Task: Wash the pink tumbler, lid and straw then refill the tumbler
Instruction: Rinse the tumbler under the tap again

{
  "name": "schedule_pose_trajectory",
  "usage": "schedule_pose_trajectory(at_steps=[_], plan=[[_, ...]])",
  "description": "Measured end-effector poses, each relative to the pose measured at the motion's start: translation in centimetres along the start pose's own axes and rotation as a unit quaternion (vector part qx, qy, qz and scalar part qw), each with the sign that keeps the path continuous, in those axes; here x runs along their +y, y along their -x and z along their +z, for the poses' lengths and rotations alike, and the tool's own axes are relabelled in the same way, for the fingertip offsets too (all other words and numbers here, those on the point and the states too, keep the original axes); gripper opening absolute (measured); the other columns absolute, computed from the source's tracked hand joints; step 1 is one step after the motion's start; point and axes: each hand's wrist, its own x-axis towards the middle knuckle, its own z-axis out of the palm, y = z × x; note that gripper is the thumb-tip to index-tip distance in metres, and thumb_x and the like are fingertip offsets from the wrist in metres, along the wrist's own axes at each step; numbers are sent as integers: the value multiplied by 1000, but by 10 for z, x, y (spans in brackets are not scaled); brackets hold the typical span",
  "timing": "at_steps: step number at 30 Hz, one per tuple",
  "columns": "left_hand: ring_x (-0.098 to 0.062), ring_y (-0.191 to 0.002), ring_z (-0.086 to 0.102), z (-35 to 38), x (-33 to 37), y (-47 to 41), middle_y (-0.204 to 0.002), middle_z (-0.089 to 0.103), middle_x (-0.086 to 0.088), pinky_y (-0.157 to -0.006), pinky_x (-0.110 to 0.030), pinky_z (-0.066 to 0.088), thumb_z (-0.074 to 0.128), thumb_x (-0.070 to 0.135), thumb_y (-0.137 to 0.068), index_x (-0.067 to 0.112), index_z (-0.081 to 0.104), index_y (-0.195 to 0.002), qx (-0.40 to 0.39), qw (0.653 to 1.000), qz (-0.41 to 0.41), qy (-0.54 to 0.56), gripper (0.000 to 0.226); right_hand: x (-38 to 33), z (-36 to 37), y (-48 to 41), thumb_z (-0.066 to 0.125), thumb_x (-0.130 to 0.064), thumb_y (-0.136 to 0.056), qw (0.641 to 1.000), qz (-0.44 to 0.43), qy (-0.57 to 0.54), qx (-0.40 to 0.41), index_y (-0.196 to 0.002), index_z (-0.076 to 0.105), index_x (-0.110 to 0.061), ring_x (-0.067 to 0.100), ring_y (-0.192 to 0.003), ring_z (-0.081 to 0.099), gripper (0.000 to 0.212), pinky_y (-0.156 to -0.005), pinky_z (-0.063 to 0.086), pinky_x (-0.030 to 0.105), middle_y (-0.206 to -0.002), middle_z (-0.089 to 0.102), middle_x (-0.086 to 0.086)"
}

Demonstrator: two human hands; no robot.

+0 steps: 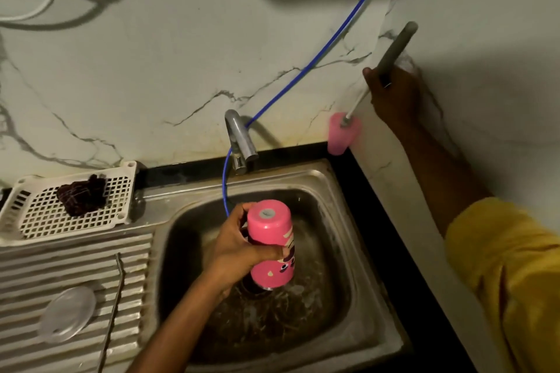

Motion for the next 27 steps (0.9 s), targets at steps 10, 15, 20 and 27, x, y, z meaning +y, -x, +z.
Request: schedule_pose_trajectory(at_steps=[10, 15, 20, 27], plan=[[-4, -94, 69, 3, 0, -8, -105, 74, 11, -90, -40, 57, 94, 32, -25, 26, 60, -115, 21, 999, -14, -25, 96, 24, 56, -23, 66, -45, -93, 987, 66, 130, -66, -118, 68, -4, 31, -107, 69, 49, -84, 54, 34, -117, 72, 14], [-11, -102, 69, 0, -1, -13, -108, 74, 8, -94, -47, 57, 95, 32, -26, 27, 60, -117, 26, 999, -26, -31, 97, 18, 67, -31, 68, -36, -94, 981, 87, 176, -12, -131, 59, -2, 31, -121, 62, 51, -94, 51, 36, -130, 65, 15], [-8, -99, 69, -6, 0, -15, -109, 73, 6, -94, -44, 57, 100, 18, -31, 27, 60, -117, 27, 999, -30, -35, 95, 27, 75, -31, 64, -30, -97, 972, 87, 214, 33, -121, 65, 1, 31, -117, 62, 39, -92, 50, 36, -123, 67, 18], [-13, -103, 69, -19, 1, -24, -113, 72, 0, -94, -44, 57, 94, 13, -36, 20, 59, -123, 36, 999, -27, -20, 93, 34, 81, -29, 63, -17, -94, 966, 97, 214, 109, -123, 58, -6, 28, -111, 65, 31, -87, 52, 34, -121, 67, 14]])
